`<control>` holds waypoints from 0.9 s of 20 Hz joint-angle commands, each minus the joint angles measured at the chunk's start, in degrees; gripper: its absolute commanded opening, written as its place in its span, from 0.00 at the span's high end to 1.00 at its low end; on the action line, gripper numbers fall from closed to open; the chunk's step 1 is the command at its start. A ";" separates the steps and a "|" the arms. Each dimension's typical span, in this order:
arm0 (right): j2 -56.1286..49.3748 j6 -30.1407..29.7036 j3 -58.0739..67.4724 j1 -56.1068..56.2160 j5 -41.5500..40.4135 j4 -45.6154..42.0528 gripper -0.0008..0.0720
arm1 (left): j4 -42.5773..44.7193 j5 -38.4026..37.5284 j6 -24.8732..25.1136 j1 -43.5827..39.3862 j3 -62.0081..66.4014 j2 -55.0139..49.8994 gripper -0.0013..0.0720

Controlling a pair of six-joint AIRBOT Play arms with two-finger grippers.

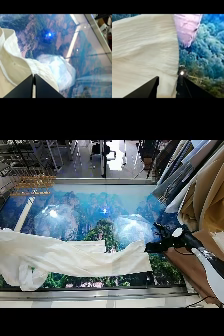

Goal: Fold the clothes and pants, and hang the long-sleeved shirts on hangers.

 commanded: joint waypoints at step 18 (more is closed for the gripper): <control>14.73 -0.04 3.52 0.04 -5.25 4.02 0.97 | -3.04 0.98 0.00 0.33 0.15 4.22 0.97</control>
